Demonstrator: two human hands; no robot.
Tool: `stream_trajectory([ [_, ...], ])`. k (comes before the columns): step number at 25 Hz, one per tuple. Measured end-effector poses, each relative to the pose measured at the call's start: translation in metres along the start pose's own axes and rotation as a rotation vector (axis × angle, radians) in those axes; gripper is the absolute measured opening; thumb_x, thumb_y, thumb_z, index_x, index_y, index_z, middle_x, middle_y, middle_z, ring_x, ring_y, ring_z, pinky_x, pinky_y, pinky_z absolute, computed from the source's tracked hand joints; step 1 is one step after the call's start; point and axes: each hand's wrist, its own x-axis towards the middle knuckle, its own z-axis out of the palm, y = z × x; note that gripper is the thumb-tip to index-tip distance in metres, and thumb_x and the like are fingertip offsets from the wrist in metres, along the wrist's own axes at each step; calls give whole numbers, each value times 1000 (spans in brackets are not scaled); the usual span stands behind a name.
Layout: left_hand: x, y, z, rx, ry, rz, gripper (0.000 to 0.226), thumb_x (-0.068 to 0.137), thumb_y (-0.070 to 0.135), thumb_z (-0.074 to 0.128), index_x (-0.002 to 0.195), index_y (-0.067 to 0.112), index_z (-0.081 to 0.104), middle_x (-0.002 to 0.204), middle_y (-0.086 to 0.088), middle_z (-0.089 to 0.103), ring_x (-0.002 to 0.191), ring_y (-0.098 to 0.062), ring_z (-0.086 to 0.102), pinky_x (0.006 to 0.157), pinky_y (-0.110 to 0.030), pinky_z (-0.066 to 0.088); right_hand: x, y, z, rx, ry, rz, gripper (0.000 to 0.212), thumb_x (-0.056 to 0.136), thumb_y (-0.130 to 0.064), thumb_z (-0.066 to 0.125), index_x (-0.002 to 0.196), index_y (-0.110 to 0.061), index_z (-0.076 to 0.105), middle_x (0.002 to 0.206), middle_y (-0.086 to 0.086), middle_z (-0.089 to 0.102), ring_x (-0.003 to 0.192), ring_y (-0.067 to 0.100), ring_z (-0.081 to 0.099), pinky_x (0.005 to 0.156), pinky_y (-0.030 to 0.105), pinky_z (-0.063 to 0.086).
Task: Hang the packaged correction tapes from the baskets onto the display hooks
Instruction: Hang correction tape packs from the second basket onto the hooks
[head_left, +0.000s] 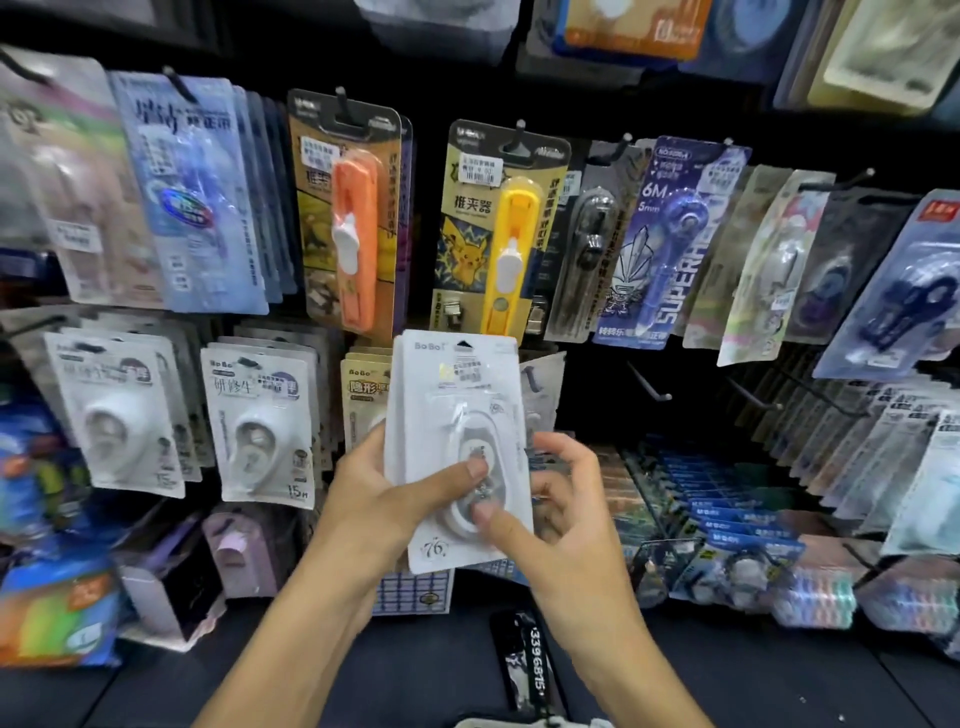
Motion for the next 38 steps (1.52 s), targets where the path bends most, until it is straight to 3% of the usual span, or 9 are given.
stream_trajectory([
  [6,5,2,-12,-43,40,-35,43,64,39,88,106,33,77,111,-2,79,102,-24,76,97,-49,54,-1,0,-19,179,215,132,34,86,-27,78,110,-49,67,116,1,72,68,20,73,47,30,54],
  [9,7,4,-15,-43,116,13,40,62,40,84,101,37,78,108,0,80,99,-21,77,95,-46,54,-14,6,-30,97,235,151,38,89,-30,75,118,-52,65,130,-15,65,45,20,52,40,24,41],
  [18,5,-1,-15,56,222,-8,21,85,22,78,99,37,78,102,8,80,95,-13,77,86,-38,55,-18,7,-26,24,242,163,34,91,-34,72,113,-59,64,116,-41,61,51,24,45,44,23,44],
  [22,2,-6,-7,87,125,-139,21,83,35,77,103,36,78,105,9,80,101,-14,75,89,-37,53,-28,11,-20,207,176,106,36,76,-39,74,109,-49,65,123,-19,68,45,21,50,40,29,44],
  [25,-3,-10,4,-6,-24,-266,61,69,56,86,123,32,72,125,2,74,121,-24,66,110,-53,44,-27,11,-1,196,119,102,30,81,-41,76,107,-44,64,107,-3,74,44,23,53,40,31,49],
  [30,-3,-5,-4,28,135,-100,66,52,29,91,114,22,73,101,-1,81,91,-22,78,74,-38,62,17,12,-9,-58,175,36,32,86,-56,69,116,-56,58,119,-28,63,102,6,66,81,34,57],
  [32,-2,-4,-11,82,208,-29,55,54,28,88,107,26,74,95,4,81,84,-17,79,60,-26,62,50,20,-23,-102,266,172,64,86,-42,77,139,-48,42,132,-26,48,121,9,53,97,37,49],
  [34,-2,-3,-12,81,219,-13,51,55,27,87,104,25,74,92,5,81,81,-16,79,55,-22,60,76,29,-27,-87,233,270,88,83,-30,83,152,-34,28,136,-12,49,121,16,51,94,37,47],
  [38,1,-4,-10,99,205,-15,56,54,30,87,108,25,73,95,6,81,85,-16,79,64,-29,61,98,45,-20,-177,333,213,88,72,-33,89,143,-32,37,133,-8,48,119,16,51,93,38,49],
])
